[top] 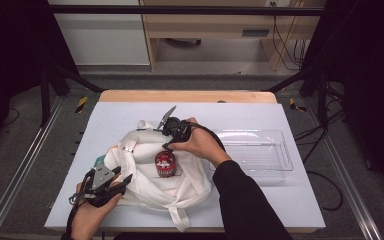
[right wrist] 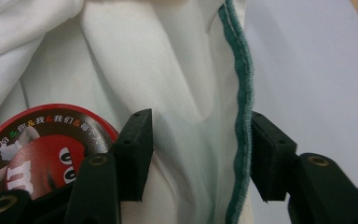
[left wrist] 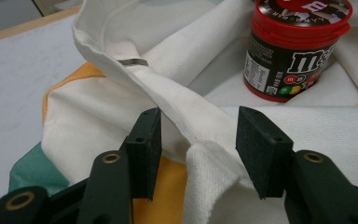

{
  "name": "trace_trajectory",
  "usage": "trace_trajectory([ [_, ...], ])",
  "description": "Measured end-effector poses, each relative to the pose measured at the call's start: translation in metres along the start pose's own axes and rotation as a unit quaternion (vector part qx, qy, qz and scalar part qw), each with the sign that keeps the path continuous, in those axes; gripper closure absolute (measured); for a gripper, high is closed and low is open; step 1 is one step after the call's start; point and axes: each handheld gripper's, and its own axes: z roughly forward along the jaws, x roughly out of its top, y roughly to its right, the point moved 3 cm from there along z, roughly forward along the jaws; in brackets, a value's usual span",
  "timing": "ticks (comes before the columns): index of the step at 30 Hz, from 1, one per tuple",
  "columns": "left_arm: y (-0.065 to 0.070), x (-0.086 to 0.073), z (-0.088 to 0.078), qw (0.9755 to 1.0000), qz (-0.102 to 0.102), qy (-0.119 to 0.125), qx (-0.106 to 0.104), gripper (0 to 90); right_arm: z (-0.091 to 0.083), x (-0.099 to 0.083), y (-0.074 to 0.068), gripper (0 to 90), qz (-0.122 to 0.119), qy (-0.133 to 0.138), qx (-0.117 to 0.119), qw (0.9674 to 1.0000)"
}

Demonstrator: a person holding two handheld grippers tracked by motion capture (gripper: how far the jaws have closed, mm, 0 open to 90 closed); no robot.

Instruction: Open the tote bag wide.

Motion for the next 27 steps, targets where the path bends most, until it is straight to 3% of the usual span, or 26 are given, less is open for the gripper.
trace_trajectory([
  [3,0.000,0.000,0.000,1.0000,-0.001,-0.001,-0.001,52.4,0.001,0.000,0.000,50.2,-0.009,-0.003,0.004,0.9999],
  [4,0.000,0.000,0.000,1.0000,-0.002,-0.003,0.000,52.8,0.002,-0.001,-0.001,55.4,-0.009,-0.004,0.002,1.0000],
  [11,-0.001,0.001,0.000,1.0000,-0.005,0.001,0.000,56.7,0.000,-0.004,-0.003,67.5,-0.030,-0.009,0.007,0.9995],
  [14,-0.001,0.001,0.000,1.0000,-0.006,-0.001,-0.001,59.3,0.000,-0.004,-0.006,80.3,-0.040,-0.013,0.002,0.9991],
  [16,-0.001,0.001,0.000,1.0000,-0.006,-0.003,-0.003,62.1,-0.001,-0.004,-0.006,83.9,-0.041,-0.014,-0.004,0.9990],
  [22,-0.001,-0.002,0.001,0.9998,0.001,-0.017,-0.012,70.4,-0.006,-0.002,-0.005,85.5,-0.036,0.000,-0.019,0.9992],
  [27,-0.001,-0.002,0.000,0.9995,0.008,-0.022,-0.021,79.5,-0.017,-0.001,0.003,86.0,-0.015,0.030,-0.039,0.9987],
])
